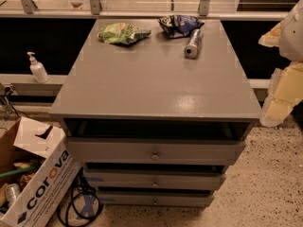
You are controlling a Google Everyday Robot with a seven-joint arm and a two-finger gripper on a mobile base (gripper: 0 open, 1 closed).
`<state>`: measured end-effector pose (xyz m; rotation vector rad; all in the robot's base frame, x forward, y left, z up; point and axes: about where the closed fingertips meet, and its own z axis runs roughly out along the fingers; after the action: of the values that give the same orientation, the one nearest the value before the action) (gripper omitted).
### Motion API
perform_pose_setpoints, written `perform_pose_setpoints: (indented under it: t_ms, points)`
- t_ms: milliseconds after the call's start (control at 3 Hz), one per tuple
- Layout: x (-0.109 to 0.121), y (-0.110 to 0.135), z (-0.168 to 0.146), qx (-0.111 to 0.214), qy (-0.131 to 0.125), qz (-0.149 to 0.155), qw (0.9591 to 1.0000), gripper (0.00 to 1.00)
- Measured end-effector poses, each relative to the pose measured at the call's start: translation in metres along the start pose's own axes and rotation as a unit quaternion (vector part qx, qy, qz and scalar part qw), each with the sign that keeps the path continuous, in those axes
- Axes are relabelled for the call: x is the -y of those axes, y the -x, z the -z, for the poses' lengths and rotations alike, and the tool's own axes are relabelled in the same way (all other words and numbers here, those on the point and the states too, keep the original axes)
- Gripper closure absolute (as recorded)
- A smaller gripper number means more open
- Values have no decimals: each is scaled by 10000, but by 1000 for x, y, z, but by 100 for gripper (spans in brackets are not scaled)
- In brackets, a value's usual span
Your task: Pick redbull can
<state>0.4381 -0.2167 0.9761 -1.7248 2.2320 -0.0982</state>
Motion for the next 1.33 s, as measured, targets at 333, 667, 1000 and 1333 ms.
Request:
perform_pose_setpoints:
  t_ms: [333, 667, 1000, 1333]
  points:
    - [0, 0, 0, 0, -1, 0, 10000, 0]
    - [4, 2, -4, 32, -65, 77, 9999, 0]
    - [26, 4, -29, 189, -126, 386, 9990, 0]
    - [61, 8, -63, 438, -112, 995, 9940, 0]
